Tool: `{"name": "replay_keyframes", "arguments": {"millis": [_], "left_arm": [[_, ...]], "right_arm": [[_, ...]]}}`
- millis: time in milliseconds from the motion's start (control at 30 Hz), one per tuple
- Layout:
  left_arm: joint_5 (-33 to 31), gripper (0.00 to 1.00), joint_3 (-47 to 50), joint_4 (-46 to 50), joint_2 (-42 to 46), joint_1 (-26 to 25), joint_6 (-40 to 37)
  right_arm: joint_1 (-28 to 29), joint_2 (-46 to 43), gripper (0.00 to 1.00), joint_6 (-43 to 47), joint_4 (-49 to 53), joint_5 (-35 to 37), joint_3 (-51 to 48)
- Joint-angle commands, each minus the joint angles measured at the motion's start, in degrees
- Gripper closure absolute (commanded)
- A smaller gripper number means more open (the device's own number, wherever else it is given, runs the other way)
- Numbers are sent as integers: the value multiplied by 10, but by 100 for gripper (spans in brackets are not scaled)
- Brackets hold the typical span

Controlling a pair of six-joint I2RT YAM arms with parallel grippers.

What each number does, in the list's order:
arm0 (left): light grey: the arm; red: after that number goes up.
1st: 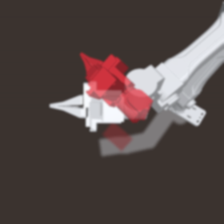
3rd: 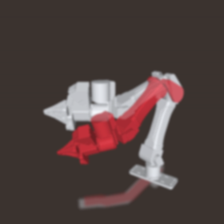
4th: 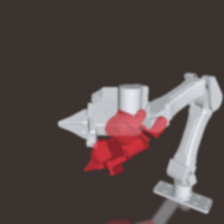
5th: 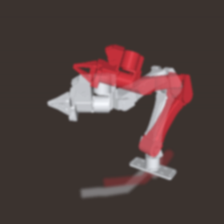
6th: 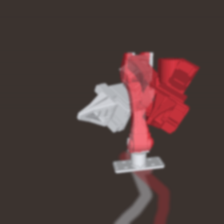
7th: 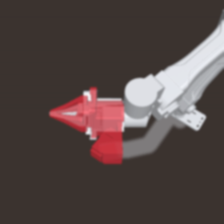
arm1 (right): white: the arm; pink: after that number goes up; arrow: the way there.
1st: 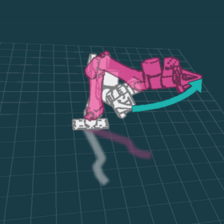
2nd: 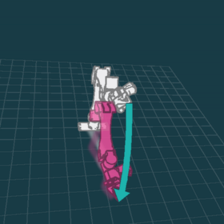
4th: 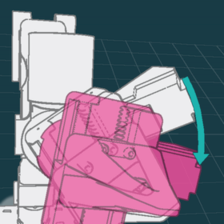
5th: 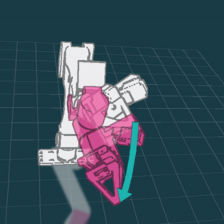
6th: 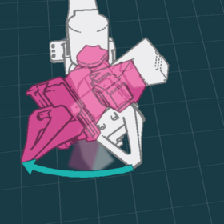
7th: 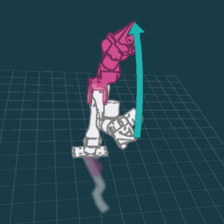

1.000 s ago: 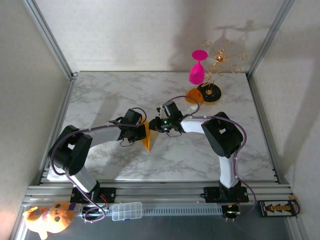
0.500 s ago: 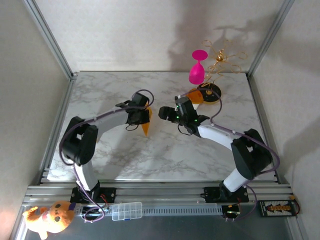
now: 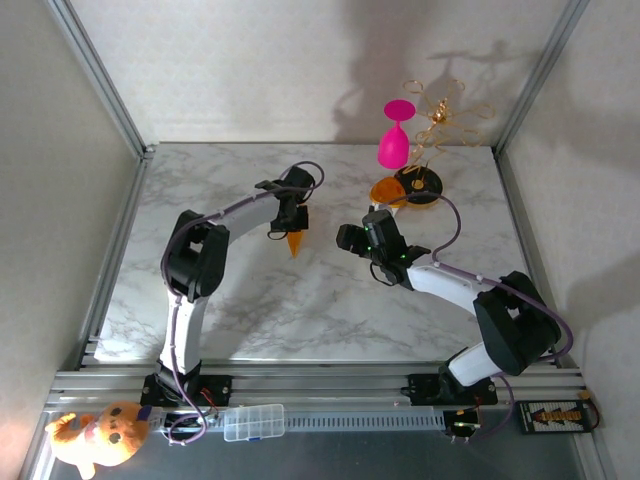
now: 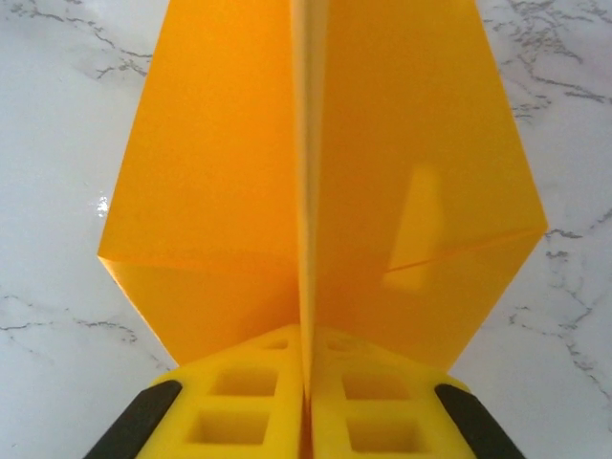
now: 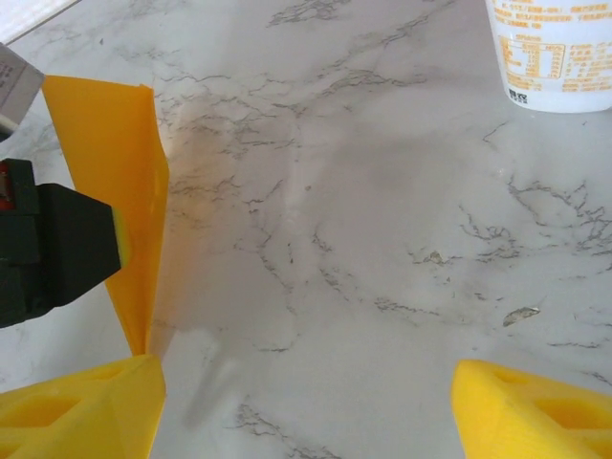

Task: Fold a paper plane with a square sheet of paper (pick it up from the middle)
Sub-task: Move the paper plane to the top-center of the table.

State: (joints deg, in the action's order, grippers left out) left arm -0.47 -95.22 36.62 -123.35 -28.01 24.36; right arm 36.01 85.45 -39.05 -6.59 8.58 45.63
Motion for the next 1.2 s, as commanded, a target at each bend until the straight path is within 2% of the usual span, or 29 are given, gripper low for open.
{"name": "replay_keyframes", "arguments": {"millis": [0,500,833,1167], "left_arm": [[2,90,-24,40,-18,5,0],[18,71,-15,32,-33,4,9],[23,68,-4,22,-42,4,10],[-9,55,11,16,-50,3,13]], "right_arm": [[-3,-5,22,-12,-10,1,-5],[-4,6,22,-19,-11,-16,0],[-4,15,22,-21,-9,-19,5],[-4,22,22,-21,-6,-21,9]]}}
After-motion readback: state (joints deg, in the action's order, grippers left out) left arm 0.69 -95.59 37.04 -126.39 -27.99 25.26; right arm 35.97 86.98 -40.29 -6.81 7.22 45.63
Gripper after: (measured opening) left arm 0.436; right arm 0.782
